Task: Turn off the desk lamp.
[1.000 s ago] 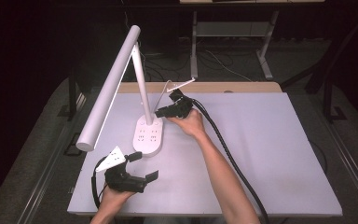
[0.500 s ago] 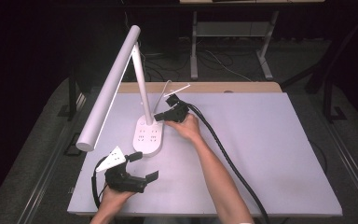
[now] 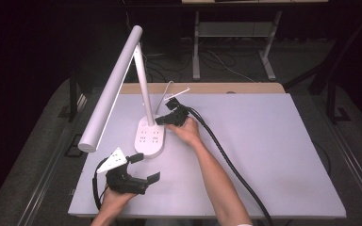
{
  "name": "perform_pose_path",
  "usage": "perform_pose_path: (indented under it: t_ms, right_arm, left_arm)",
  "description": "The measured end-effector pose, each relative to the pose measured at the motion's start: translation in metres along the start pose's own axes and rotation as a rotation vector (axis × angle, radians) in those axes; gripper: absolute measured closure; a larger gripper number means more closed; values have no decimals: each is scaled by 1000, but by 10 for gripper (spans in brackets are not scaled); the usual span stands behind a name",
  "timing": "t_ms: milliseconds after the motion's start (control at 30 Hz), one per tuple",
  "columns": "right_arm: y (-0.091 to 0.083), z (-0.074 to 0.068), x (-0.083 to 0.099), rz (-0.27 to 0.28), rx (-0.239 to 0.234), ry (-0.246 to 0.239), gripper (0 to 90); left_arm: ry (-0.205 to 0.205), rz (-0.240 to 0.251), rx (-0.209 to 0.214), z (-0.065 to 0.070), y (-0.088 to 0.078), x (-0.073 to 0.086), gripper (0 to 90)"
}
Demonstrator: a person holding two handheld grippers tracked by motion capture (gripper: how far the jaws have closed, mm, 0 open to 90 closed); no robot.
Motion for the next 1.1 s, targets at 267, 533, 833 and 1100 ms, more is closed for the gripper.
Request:
perform_pose_path:
  t_ms: [267,533,833,1100]
  right_arm:
    - [2,-6,0,-9,45,-18,900]
    - [1,-5,1,-8,47,-15,900]
    - [2,-7,0,0,29,-12,900]
    - [0,-4,0,2,40,-9,900]
  left_arm:
    - [7,-4,4,2,1,0,0]
    - [-1,-1,1,0,1,0,0]
    - [-2,1,-1,-1,0,0,0]
    - [1,0,-2,-1,0,0,0]
Point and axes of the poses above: each handheld gripper's, and its own axes: y roughly forward along the jaws, x roughly out of its underside, z roughly to its right, the point moved 3 cm from there along y, roughly forward along the jaws, and after that the axes turned 11 degrees about -x, right-handed, at the moved point
